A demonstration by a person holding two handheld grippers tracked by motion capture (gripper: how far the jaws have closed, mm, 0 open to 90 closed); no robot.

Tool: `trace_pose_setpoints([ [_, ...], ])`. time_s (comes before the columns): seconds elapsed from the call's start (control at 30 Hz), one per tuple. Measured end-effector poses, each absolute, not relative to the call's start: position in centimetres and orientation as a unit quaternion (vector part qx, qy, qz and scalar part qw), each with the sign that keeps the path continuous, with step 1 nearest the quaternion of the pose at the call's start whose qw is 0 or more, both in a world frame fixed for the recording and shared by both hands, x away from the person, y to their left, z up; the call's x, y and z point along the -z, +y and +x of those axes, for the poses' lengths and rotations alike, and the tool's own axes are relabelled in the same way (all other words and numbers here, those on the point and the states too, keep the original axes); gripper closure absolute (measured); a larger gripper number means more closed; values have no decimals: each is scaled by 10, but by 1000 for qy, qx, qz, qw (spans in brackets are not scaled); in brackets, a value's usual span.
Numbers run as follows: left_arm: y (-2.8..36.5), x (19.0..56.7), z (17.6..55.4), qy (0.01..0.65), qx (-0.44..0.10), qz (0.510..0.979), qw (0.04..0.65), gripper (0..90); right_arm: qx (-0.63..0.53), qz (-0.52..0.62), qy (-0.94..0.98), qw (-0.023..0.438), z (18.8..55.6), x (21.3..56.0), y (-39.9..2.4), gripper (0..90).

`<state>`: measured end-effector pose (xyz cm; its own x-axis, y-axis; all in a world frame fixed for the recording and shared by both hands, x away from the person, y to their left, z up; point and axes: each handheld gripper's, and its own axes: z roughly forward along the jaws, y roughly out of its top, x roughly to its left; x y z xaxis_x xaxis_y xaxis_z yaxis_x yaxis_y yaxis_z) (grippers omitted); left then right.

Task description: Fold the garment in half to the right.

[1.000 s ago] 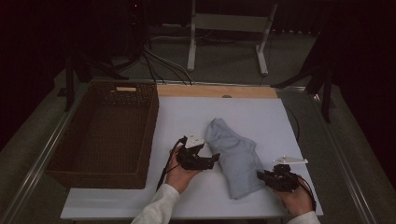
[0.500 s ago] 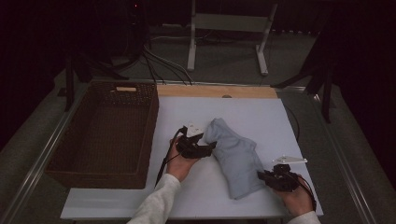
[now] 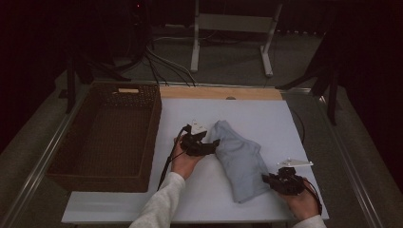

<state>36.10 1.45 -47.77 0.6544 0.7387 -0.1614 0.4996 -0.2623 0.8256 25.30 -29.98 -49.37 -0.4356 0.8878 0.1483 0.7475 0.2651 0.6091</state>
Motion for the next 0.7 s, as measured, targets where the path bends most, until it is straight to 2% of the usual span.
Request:
trace_pose_setpoints([
  [0.47, 14, 486, 373, 405, -129, 783, 454, 346, -313, 519, 787, 112, 253, 494, -300, 785],
  [0.7, 13, 494, 379, 416, -131, 785, 439, 368, -315, 519, 787, 112, 253, 493, -300, 785],
])
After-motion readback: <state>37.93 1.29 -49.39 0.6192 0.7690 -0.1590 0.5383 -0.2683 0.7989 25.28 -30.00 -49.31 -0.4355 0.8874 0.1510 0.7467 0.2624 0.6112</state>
